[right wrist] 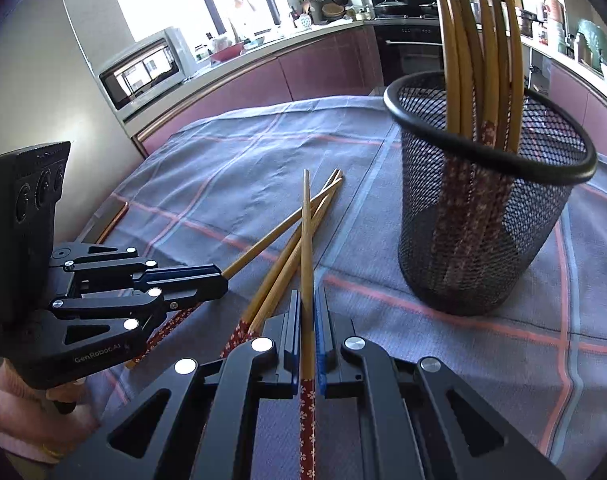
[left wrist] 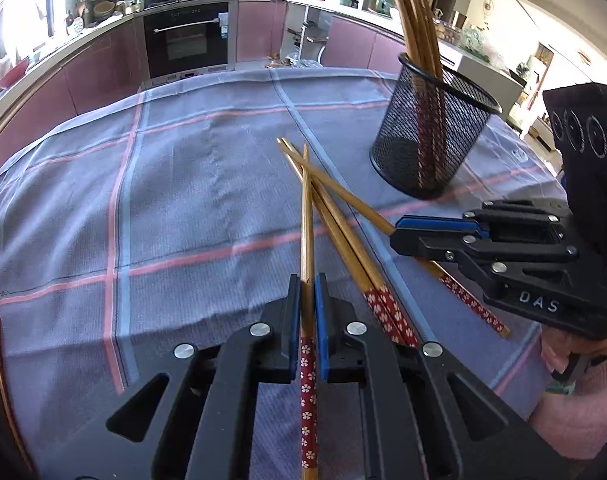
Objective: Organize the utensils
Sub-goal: 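Lift the held chopsticks with both grippers up over the black mesh cup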
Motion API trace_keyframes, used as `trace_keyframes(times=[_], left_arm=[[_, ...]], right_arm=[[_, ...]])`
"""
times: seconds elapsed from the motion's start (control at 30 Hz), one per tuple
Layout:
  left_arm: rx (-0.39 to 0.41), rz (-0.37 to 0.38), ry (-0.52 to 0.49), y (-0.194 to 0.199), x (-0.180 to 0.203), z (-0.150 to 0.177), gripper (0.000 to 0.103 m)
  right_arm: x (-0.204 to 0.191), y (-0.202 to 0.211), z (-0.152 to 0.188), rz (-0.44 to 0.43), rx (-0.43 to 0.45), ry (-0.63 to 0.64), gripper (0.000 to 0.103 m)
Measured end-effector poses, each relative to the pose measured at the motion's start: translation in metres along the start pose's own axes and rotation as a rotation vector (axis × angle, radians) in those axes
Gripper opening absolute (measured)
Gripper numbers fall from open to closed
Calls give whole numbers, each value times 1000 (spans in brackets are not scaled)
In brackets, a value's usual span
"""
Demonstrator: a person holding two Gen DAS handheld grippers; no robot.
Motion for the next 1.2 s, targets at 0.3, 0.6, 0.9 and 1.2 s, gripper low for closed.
trace_keyframes(times=[0.3, 0.6, 0.9, 1.2], left_arm=[[8, -13, -18, -18, -4, -22, 26], [-1, -40, -22, -30, -6, -33, 13], [14, -25, 1, -21, -5, -32, 7], [112, 87, 7, 31, -4, -44, 7]], right_arm=[[2, -14, -11, 33, -24, 20, 11], [8, -15, -12, 40, -21, 24, 7], [3, 3, -13, 17, 29, 26, 6], [-6, 54, -21, -34, 152, 32, 6]])
Point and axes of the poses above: each gripper's, at about its wrist camera, not at the fingertips, and y roughly against the way its jaws point, x to its right, z to its underside, the point moved 5 cm from there along -y, roughly the way its jaws point, and after that the axes turned 13 degrees about -z, right-handed, at the moved point
